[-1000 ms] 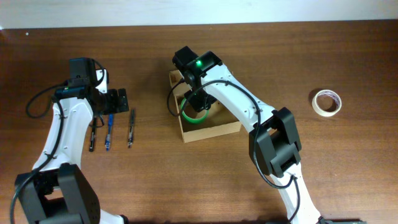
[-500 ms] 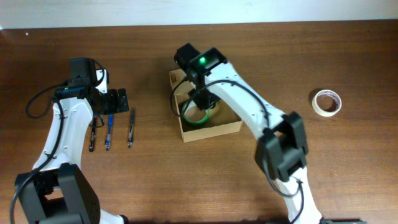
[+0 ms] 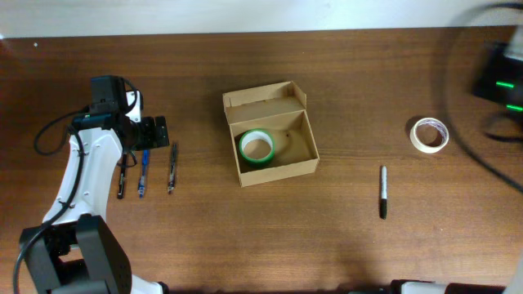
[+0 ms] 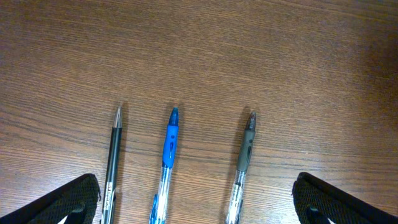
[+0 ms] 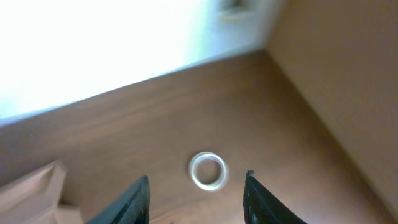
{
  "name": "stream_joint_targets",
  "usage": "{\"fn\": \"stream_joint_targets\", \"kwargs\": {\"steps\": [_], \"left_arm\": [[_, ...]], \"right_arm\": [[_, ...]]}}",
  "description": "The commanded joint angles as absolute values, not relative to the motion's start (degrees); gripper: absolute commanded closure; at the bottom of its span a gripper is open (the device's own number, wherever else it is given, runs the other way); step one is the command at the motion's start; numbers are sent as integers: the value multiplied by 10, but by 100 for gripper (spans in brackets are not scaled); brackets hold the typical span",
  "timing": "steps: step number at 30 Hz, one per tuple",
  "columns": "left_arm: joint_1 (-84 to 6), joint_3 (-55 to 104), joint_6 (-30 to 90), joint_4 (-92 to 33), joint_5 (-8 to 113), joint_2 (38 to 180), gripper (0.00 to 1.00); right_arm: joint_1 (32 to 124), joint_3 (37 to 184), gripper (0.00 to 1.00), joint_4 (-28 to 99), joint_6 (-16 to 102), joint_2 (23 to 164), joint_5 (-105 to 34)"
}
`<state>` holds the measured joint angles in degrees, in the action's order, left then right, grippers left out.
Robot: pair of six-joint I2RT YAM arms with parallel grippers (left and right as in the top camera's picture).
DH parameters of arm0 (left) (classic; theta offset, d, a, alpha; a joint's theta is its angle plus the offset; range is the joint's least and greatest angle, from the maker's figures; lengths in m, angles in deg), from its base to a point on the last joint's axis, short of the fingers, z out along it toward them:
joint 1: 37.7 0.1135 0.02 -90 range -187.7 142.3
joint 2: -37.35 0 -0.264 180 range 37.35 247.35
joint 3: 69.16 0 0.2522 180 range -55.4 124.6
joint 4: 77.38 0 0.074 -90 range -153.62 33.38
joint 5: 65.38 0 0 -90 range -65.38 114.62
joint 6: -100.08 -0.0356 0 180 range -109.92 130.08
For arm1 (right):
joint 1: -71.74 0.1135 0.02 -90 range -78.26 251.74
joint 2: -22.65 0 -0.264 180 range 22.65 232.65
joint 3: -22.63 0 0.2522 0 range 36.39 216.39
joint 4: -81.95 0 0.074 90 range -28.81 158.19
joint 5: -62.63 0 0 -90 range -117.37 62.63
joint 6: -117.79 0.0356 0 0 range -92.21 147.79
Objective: Pack container
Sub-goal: 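Move the right gripper to the white masking tape and grasp it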
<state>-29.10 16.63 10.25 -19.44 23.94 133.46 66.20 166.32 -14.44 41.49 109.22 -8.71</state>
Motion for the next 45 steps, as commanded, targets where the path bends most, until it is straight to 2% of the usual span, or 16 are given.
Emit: {"fn": "stream_joint_targets", "kwargs": {"steps": [1,7,12,21,41,42,43,45], "left_arm": [[-289,177,96,-194,237,1339,1],[-289,177,96,-194,237,1339,1],[-289,177,96,-194,237,1339,1],[-289,177,96,-194,237,1339,1],[-289,177,96,-194,237,1339,1],[-289,177,96,-194,237,1339,1],[-289,177,96,-194,237,1339,1],[-289,177,96,-194,237,1339,1]], "right_arm": [[562,1620,53,-163,518,1137,-137],[479,1506,53,-125,556,1217,-197],[475,1441,53,-65,561,1307,-232],[477,1434,53,-20,572,1448,-263],[478,1218,54,169,531,1474,-255],[478,1216,55,170,530,1474,-255],[478,1216,60,171,525,1474,-255],[478,1216,80,170,520,1474,-255]]}}
